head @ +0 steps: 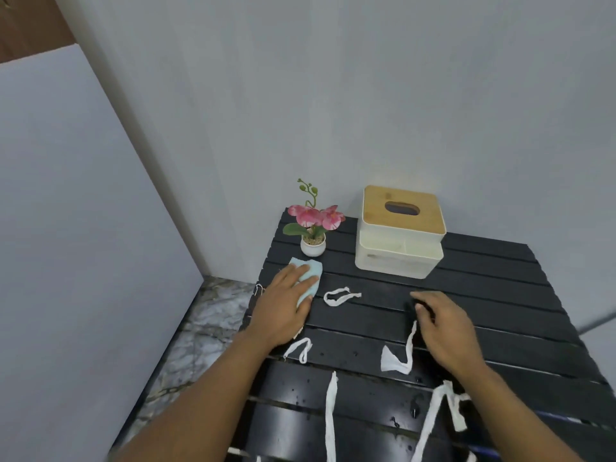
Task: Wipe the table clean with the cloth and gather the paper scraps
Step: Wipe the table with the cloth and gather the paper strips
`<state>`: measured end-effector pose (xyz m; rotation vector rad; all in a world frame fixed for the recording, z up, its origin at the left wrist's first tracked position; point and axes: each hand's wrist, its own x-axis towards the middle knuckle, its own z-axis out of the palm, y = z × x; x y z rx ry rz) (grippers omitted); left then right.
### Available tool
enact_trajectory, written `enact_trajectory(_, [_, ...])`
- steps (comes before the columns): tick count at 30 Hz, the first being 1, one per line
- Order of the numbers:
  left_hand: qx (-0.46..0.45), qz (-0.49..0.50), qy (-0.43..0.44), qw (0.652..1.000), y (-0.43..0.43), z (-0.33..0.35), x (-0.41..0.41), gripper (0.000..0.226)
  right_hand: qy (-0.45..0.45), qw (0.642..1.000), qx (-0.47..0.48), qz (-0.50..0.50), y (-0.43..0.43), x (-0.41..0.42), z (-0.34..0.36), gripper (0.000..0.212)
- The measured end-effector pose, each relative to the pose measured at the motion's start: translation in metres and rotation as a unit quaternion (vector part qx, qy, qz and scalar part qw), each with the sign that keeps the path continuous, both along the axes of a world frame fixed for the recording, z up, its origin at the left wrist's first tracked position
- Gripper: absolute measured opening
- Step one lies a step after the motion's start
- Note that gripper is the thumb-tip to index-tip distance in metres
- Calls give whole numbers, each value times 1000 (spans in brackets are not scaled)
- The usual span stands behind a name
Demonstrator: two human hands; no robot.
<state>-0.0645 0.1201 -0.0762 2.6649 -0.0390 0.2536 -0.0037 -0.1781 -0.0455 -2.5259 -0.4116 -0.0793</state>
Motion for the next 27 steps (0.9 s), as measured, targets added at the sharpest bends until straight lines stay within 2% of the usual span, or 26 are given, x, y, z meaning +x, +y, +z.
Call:
enact_trajectory(2, [-2, -27, 3, 1000, -14, 5, 1, 52, 6, 999, -33, -23, -31, -10, -11, 31])
enact_trajectory(5, [-15, -85, 7, 996, -41, 9, 0, 44, -1, 997, -74, 8, -46, -18, -23, 38])
enact_trajectory(7, [-29, -137, 17, 990, -62, 11, -4, 42, 5, 998, -55, 5, -45, -17, -24, 39])
enact_trajectory(9, [-64, -149, 26, 986, -73, 13, -9, 39, 13, 1000, -25, -10, -44, -14, -21, 39])
enact_trajectory(12, [-115, -29, 10, 993, -51, 18, -18, 39, 16, 999, -30, -11, -45, -13, -20, 41])
enact_trajectory(15, [-56, 132, -19, 990, -10, 13, -39, 41, 23, 999, -38, -12, -45, -15, -19, 42])
enact_trajectory(17, [-14, 154, -9, 988, -1, 10, -50, 45, 20, 999, -38, -16, -43, -14, -18, 41])
enact_trajectory(20, [22, 116, 11, 993, -17, 8, -49, 51, 17, 999, -40, -18, -42, -14, -16, 41])
enact_trajectory(23, [15, 67, 11, 998, -37, 8, -41, 46, 14, 999, -39, -17, -42, -15, -17, 41])
enact_trajectory(27, [-77, -27, 12, 997, -65, 8, -40, 38, 10, 998, -57, -5, -42, -14, -18, 42])
